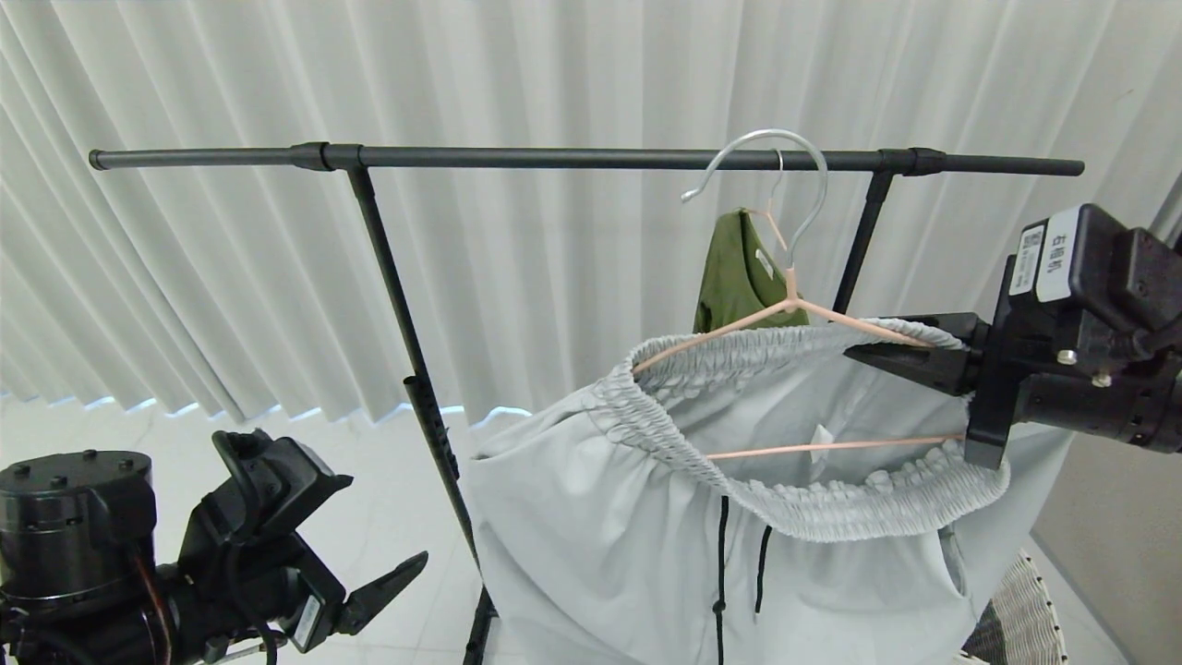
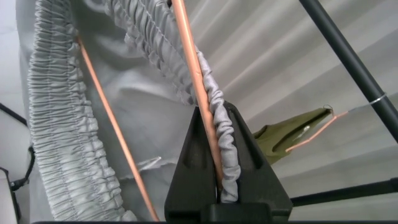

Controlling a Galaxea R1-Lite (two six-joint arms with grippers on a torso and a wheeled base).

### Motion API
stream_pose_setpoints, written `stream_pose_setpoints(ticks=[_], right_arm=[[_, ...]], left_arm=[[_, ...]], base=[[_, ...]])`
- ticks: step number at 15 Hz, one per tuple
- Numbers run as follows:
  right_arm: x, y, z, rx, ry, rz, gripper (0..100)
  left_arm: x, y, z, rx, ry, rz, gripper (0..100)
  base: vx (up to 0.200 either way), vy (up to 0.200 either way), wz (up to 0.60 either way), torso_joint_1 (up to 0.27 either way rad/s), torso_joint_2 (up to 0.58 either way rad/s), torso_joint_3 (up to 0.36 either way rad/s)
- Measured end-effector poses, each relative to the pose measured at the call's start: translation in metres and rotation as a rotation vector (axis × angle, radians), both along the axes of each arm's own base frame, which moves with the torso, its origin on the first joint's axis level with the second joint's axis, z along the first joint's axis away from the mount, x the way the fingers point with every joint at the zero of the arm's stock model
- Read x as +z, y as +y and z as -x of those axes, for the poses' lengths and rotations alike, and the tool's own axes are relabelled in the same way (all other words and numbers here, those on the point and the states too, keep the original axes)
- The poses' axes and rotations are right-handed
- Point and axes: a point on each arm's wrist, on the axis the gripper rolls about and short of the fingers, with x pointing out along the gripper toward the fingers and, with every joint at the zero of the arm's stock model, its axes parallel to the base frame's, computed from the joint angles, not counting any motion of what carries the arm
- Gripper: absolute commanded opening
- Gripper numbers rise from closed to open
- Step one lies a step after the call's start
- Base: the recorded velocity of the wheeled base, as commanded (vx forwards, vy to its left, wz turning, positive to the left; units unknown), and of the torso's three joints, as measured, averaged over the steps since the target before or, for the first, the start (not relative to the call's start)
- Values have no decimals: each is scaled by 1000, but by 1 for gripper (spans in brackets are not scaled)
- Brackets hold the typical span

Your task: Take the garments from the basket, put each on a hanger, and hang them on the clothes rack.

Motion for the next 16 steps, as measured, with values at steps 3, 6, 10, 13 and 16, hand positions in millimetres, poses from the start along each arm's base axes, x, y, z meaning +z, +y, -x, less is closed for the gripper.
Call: stream_pose_setpoints(ticks=[3, 6, 10, 13, 16], right_arm=[[0, -3, -2, -18, 2, 1, 0], [-1, -5, -4, -52, 5, 5, 0], [-2, -8, -5, -95, 24, -3, 0], [-4, -9, -6, -132, 40, -4, 0], [-7, -11, -6, -185, 70, -13, 0]], left_arm=[[2, 0, 0, 2, -6, 7, 100], [3, 0, -1, 4, -11, 7, 100], [11, 2, -2, 20, -89, 20, 100], [16, 3, -3, 23, -140, 28, 100], [20, 3, -5, 29, -167, 43, 100]], base=[[0, 0, 0, 0, 0, 0], [0, 0, 0, 0, 0, 0], [0, 0, 0, 0, 0, 0], [0, 0, 0, 0, 0, 0], [0, 0, 0, 0, 0, 0]])
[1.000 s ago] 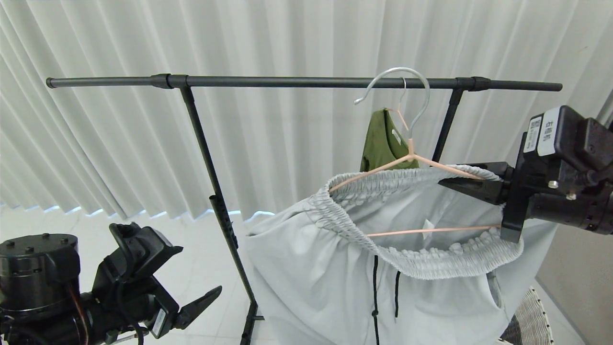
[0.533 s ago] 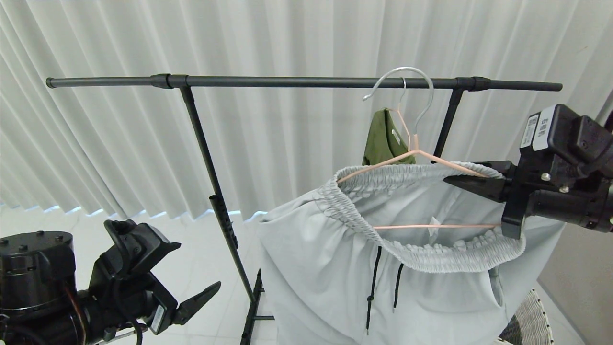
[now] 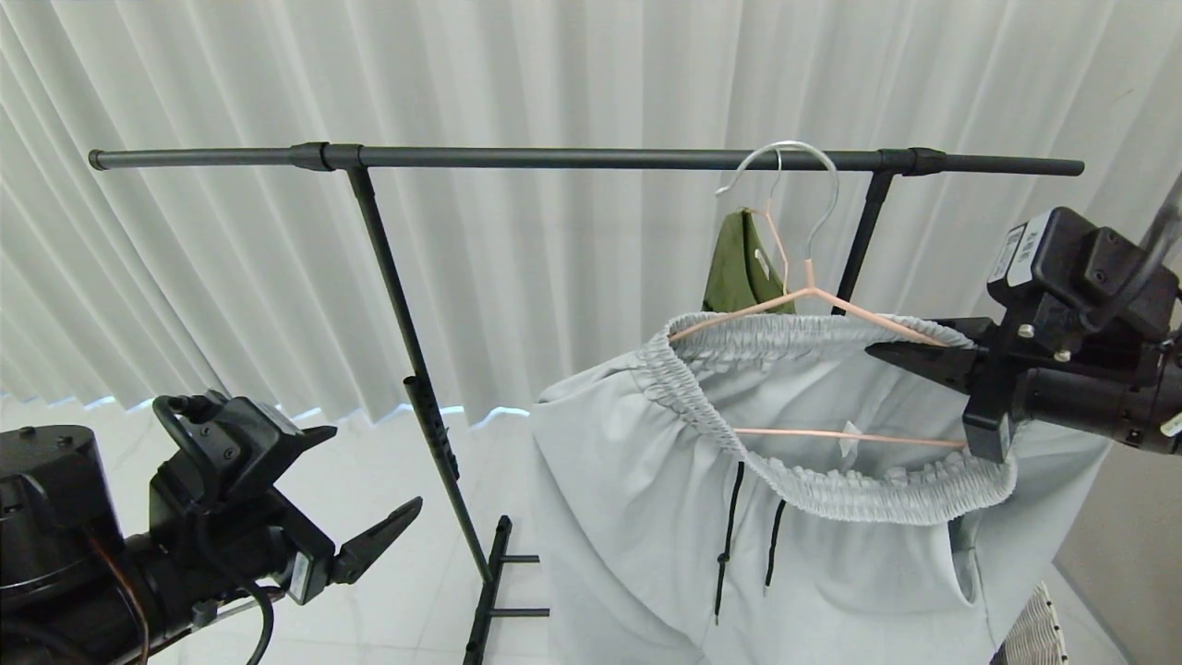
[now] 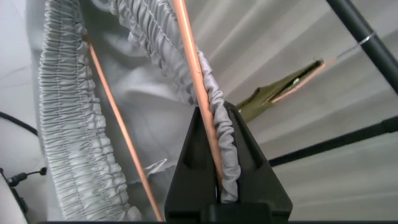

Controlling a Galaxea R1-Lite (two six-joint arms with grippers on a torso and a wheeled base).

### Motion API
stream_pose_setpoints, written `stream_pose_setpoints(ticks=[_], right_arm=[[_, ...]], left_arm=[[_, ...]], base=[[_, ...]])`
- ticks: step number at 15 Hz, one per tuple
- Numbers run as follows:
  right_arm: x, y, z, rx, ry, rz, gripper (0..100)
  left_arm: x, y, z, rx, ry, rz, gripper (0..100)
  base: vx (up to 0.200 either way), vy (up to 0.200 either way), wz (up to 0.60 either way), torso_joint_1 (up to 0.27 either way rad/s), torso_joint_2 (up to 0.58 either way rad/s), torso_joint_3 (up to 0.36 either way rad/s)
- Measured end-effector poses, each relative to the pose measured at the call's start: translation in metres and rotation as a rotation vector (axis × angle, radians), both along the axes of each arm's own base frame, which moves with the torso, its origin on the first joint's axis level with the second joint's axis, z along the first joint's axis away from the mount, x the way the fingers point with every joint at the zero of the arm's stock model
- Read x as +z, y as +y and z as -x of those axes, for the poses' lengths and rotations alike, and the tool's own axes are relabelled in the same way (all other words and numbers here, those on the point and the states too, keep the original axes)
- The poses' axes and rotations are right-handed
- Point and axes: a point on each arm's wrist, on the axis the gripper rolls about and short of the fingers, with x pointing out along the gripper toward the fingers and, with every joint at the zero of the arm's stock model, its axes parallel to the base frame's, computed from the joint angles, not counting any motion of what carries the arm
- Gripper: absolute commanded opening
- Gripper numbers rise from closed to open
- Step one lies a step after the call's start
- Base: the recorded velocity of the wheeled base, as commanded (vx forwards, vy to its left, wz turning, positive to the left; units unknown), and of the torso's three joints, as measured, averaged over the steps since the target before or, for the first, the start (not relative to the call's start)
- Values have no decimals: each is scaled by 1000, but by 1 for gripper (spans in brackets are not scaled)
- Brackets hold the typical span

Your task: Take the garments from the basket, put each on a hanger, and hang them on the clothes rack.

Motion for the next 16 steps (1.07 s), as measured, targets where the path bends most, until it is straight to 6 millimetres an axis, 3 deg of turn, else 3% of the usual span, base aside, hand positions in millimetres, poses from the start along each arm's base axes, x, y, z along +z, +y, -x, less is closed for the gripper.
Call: stream_pose_setpoints(ticks=[6, 16], right_arm=[[-7, -6, 1, -67, 51, 30, 0], [-13, -17, -3, -266, 152, -44, 0]], left_arm=[[4, 0, -2, 43, -17, -6, 100], [8, -1, -9, 53, -31, -5, 100]], base=[[0, 0, 0, 0, 0, 0], [0, 180, 0, 2, 1, 2]])
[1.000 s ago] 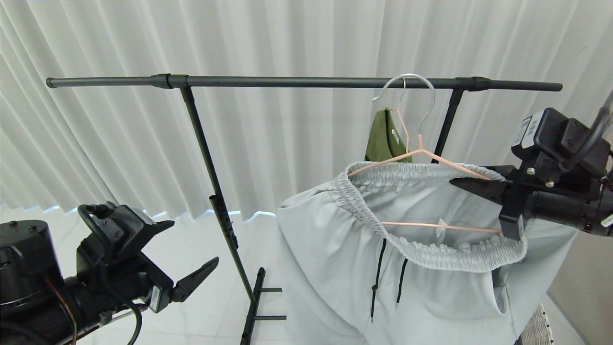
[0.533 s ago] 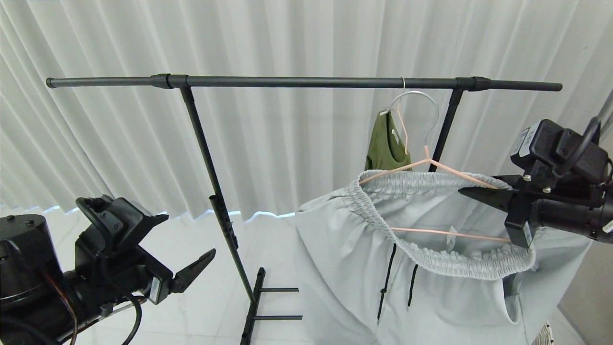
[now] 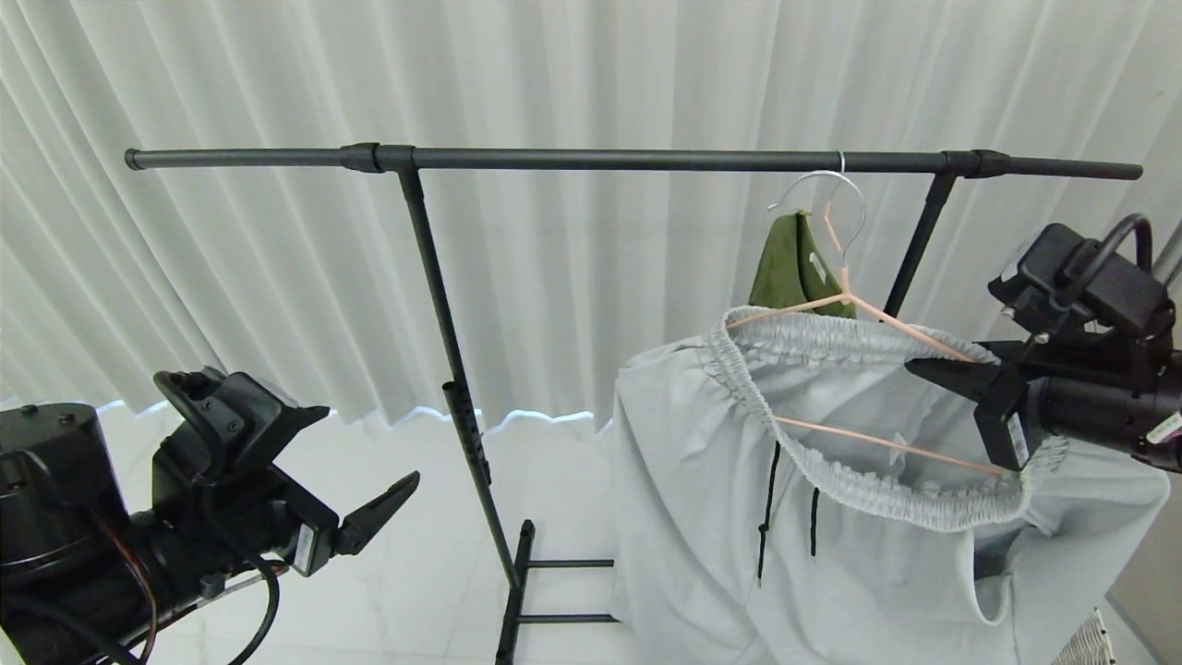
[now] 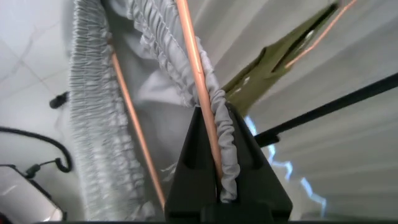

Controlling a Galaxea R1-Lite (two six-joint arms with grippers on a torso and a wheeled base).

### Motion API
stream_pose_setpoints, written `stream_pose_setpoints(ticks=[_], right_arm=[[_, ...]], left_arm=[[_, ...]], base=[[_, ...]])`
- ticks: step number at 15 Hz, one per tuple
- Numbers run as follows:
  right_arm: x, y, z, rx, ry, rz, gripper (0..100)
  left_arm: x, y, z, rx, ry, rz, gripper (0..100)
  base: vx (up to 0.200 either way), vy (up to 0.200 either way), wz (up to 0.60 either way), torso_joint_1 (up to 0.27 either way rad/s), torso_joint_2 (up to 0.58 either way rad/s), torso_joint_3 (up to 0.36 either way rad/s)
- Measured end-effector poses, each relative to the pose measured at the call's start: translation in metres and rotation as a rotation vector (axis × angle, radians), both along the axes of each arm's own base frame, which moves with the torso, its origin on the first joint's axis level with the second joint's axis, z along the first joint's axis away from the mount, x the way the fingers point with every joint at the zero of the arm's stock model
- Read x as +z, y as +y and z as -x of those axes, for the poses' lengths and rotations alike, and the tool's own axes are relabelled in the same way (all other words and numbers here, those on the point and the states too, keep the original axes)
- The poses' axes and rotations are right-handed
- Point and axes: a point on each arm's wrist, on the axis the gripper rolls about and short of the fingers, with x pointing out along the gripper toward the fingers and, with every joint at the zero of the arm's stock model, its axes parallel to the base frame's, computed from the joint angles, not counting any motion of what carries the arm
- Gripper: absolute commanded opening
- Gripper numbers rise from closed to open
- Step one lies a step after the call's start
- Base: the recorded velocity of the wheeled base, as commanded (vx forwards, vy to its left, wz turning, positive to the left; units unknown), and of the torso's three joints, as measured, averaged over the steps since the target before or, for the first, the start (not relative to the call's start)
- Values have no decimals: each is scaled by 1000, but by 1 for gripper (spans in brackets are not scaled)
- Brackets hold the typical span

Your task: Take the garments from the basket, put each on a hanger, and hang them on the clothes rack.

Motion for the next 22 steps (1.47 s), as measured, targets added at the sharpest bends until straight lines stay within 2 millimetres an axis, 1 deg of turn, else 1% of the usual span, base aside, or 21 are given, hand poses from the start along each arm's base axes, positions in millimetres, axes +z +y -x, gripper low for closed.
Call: stream_pose_setpoints(ticks=[1, 5, 7, 9, 11, 14, 17, 21, 22], right_arm=[[-1, 0, -1, -32, 19, -10, 0], [-10, -2, -8, -308, 152, -110, 0], [-10, 1, -16, -406, 184, -177, 0], [-8, 5, -26, -462, 188, -212, 0], [-5, 9, -34, -469, 181, -228, 0], [0, 12, -40, -467, 163, -244, 0], [3, 13, -41, -466, 155, -251, 0], [9, 11, -37, -461, 135, -269, 0], [11, 11, -38, -459, 121, -282, 0]], left_arm=[[-1, 0, -1, -1, 3, -1, 100], [-1, -1, -1, -4, 1, -8, 100], [1, -1, -2, -4, -15, -8, 100], [2, -3, -2, -15, -20, -6, 100], [2, -7, 0, -33, -18, -3, 100], [1, -16, 3, -45, -18, -9, 100], [1, -20, 4, -65, -17, -12, 100], [1, -21, 4, -69, -17, -12, 100], [1, -21, 4, -70, -17, -13, 100]], base=[[0, 0, 0, 0, 0, 0], [0, 0, 0, 0, 0, 0], [0, 0, 0, 0, 0, 0], [0, 0, 0, 0, 0, 0], [200, 0, 0, 2, -2, 0], [200, 0, 0, -7, -1, 4], [200, 0, 0, 7, 10, -1], [200, 0, 0, 4, 0, 1], [0, 0, 0, 0, 0, 0]])
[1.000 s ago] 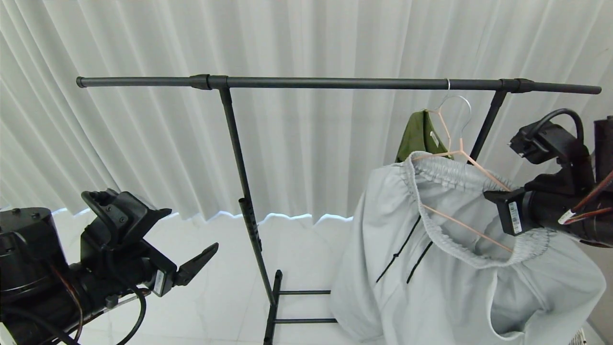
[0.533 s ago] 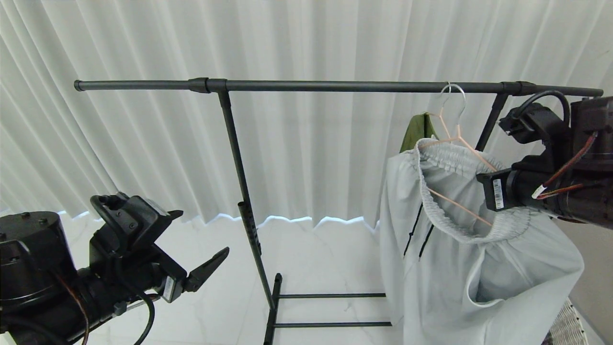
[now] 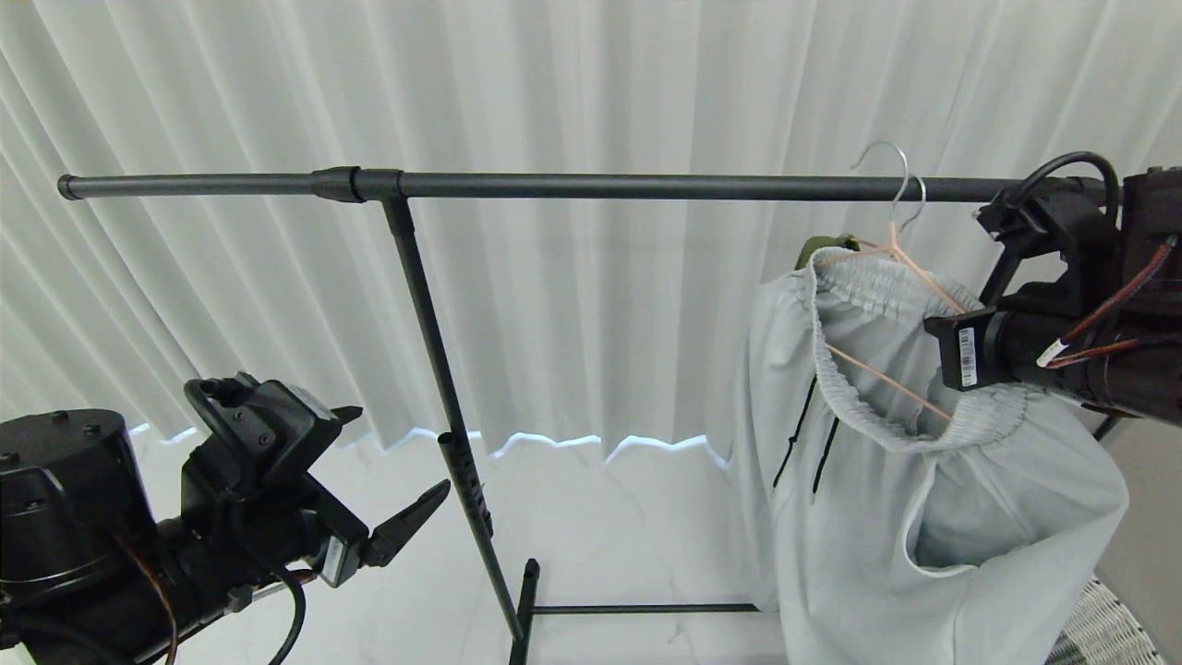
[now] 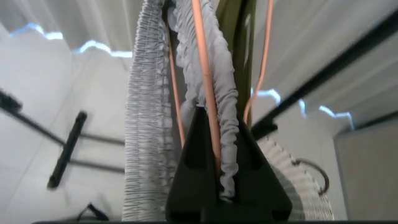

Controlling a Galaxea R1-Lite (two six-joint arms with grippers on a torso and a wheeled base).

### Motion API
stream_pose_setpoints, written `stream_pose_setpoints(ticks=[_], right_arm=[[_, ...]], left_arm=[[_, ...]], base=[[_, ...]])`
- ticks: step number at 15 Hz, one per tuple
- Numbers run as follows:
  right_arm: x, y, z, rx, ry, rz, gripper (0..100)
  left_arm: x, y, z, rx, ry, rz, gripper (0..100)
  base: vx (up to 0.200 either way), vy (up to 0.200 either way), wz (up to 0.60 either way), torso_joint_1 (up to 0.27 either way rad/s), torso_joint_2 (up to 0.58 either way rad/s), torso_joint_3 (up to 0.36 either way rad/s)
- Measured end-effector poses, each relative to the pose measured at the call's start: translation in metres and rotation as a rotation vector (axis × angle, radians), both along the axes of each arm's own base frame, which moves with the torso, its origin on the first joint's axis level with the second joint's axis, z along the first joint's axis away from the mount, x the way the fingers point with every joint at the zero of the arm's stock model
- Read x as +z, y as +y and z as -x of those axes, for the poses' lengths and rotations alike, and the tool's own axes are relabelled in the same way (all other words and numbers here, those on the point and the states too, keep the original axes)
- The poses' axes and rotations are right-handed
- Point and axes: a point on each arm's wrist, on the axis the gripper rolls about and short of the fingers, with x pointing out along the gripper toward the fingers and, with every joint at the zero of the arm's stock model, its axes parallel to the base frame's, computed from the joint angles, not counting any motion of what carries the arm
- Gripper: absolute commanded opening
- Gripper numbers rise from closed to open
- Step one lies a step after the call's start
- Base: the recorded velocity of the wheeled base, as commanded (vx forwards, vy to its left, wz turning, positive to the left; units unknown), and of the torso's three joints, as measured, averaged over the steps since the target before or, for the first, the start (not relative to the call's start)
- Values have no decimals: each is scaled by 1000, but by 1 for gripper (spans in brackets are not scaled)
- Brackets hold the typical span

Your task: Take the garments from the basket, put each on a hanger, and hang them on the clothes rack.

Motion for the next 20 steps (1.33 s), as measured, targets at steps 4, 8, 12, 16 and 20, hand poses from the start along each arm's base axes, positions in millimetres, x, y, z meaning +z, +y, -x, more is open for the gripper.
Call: stream_pose_setpoints(ticks=[4, 8, 12, 16, 20], right_arm=[[0, 3, -7, 3, -33, -24, 0], [-11, 14, -26, 2, -46, -41, 0], [-27, 24, -45, -1, -32, -37, 0], [-39, 29, -53, -2, -3, -18, 0], [-40, 29, -52, -2, 1, -16, 100]], left_arm=[[-1, 0, 0, -1, 4, -5, 100], [-4, 1, 2, -2, 13, -10, 100], [-7, 1, 4, -2, 26, -14, 100], [-7, 0, 5, -9, 24, -16, 100], [-6, 0, 5, -9, 9, -13, 100]], base=[[0, 0, 0, 0, 0, 0], [0, 0, 0, 0, 0, 0], [0, 0, 0, 0, 0, 0], [0, 0, 0, 0, 0, 0], [0, 0, 0, 0, 0, 0]])
